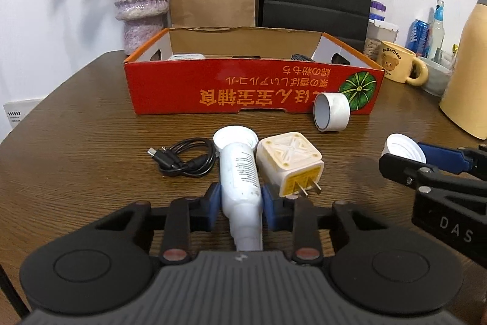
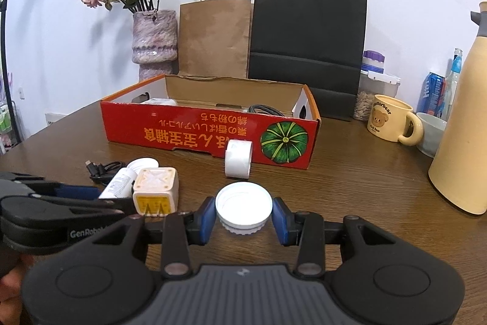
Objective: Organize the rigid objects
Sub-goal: 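Grasp the white round lid with the right tool while the left tool grasps the white tube, then carry the white lid and white tube over the red box with both tools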
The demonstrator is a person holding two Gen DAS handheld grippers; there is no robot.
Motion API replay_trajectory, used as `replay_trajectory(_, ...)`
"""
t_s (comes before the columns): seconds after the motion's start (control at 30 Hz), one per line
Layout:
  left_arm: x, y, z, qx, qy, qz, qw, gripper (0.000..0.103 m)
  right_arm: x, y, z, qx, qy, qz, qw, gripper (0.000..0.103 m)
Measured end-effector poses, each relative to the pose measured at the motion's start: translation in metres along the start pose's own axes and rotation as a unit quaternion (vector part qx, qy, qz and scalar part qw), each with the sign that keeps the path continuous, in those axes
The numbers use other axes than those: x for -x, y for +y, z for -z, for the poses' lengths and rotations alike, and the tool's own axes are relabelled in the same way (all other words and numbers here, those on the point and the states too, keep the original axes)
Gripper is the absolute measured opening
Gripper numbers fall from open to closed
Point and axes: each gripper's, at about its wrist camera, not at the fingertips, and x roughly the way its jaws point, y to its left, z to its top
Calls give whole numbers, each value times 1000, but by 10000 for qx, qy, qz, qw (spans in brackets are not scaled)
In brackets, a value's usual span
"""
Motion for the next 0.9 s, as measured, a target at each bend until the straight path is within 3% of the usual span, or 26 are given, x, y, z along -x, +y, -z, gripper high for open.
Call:
replay_trajectory(0.27, 5, 0, 0, -79, -50, 25, 10000, 29, 0, 1, 1, 18, -1, 7, 10000, 39)
replay_trajectory(0.9, 43, 6, -10, -37, -683, 153, 9975, 29, 11, 8, -1, 71, -194, -22, 9998, 39)
